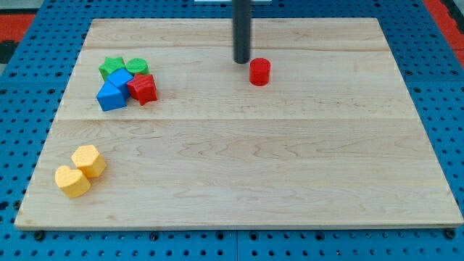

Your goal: Push the red circle towards the bottom right side of the board

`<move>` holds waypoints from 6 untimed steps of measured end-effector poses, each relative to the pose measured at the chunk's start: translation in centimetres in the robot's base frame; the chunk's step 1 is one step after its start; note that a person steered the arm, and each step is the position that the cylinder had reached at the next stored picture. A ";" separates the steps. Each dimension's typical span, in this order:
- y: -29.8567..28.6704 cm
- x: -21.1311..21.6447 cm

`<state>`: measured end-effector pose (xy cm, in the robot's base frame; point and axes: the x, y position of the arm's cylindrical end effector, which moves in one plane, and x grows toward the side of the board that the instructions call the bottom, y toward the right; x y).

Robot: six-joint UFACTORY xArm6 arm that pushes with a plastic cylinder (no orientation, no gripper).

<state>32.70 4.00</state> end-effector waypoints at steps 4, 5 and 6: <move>13.1 15.3; 13.3 18.0; 11.1 15.5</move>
